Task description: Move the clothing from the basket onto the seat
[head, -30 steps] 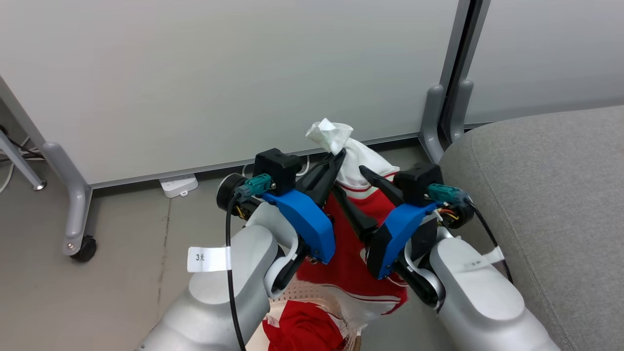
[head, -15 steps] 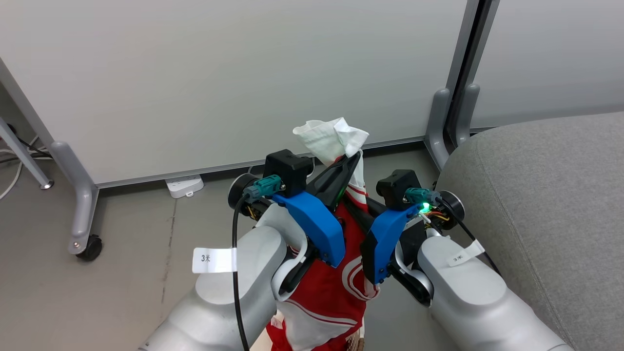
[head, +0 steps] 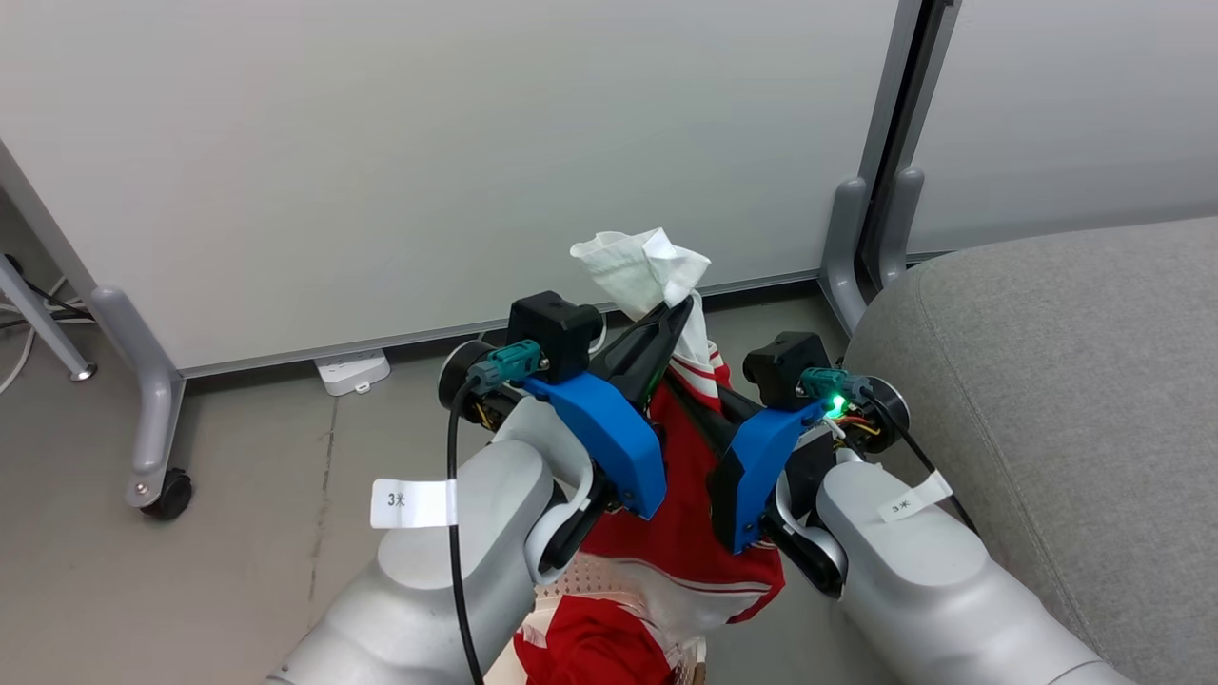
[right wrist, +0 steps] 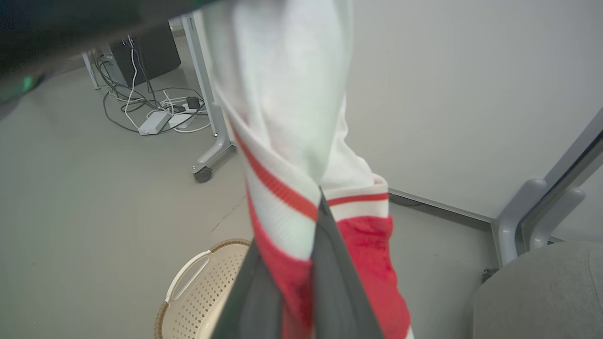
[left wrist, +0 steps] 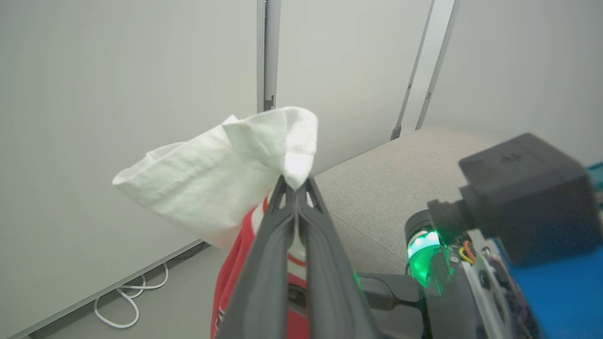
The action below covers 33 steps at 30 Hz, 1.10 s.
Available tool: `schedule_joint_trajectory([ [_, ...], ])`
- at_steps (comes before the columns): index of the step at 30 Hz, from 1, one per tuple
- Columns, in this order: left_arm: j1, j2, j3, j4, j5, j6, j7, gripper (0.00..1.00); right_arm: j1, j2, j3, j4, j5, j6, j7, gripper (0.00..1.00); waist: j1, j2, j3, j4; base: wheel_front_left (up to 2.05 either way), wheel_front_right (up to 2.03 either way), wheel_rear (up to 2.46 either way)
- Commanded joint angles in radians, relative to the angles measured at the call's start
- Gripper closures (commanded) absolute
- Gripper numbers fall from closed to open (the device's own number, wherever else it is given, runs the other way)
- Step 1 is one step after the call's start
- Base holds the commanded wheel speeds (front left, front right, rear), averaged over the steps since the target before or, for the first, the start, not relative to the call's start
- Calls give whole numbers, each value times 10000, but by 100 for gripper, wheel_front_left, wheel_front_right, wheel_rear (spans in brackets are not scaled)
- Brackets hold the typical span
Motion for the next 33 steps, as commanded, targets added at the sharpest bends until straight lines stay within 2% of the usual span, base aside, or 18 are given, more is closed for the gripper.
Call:
schedule_joint_trajectory([
  [1, -99, 4, 31, 18, -40, 35, -62, 100, -164, -32, 61, 55, 73, 4, -63, 100, -1, -1, 2, -7, 0, 0, 0],
  [17, -116, 12, 0, 250, -181, 59, -151, 100, -364, -30, 558, 485, 584, 4, -358, 100, -1, -1, 8, -66, 0, 0, 0],
  [18, -99, 18, -32, 226, -152, 49, -204, 58, -371, -30, 585, 482, 607, 4, -388, 100, -1, -1, 14, -75, 0, 0, 0],
  [19, -37, 51, -52, 181, -105, 33, -289, 3, -384, -30, 615, 460, 651, 4, -392, 100, -1, -1, 19, -101, 0, 0, 0],
  [20, 92, 90, -34, 145, -102, 24, -389, 0, -393, -32, 637, 433, 678, 4, -419, 100, -1, -1, 21, -124, 0, 0, 0],
  [26, 1363, 611, 356, -442, 313, 117, -890, 0, -452, -29, 617, 465, 793, 4, -631, 100, -1, -1, 78, -192, 0, 0, 0],
  [29, 1918, 810, 916, -1132, 704, 248, -908, 0, -461, -30, 561, 524, 803, 5, -691, 100, -1, -1, 110, -204, 0, 0, 0],
  [33, 3586, 1122, 2179, -2491, 1724, 348, -900, 0, -464, -30, 401, 670, 716, 5, -840, 100, -1, -1, 149, -208, 0, 0, 0],
])
